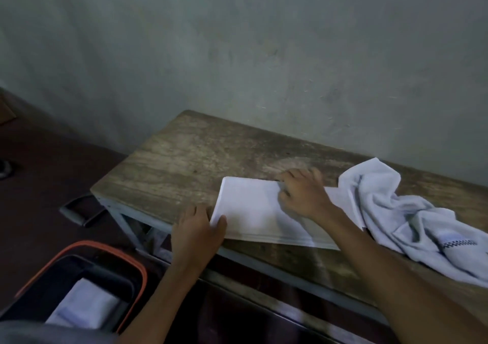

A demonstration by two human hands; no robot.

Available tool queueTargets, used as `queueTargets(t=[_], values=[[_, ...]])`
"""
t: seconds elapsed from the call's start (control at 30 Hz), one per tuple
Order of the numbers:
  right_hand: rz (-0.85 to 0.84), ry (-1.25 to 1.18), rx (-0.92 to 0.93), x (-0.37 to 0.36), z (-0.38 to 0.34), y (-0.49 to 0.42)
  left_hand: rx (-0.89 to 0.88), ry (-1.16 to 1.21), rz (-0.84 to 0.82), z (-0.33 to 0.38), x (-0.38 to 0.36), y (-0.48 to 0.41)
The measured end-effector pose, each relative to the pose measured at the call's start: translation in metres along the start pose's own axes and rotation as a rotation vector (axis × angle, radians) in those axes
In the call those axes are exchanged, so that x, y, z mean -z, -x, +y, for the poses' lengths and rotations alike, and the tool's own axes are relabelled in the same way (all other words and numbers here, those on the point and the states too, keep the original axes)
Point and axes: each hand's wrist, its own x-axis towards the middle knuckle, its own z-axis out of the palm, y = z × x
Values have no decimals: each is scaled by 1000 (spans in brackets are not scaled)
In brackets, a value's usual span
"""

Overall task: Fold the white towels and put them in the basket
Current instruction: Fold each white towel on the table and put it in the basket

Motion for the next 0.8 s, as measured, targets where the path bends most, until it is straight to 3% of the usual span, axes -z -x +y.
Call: queueTargets(t=[0.17, 0.4, 0.6, 0.8], values=[[-141, -255, 110, -4, -52, -50, 79, -2, -78, -2, 8, 15], [-247, -187, 113, -22, -79, -83, 42, 26, -241, -1, 12, -2], [-151, -313, 86, -12, -79, -83, 35, 174, -391, -5, 15, -17], [-52, -343, 78, 21, -64, -70, 59, 287, -288, 3, 16, -8]])
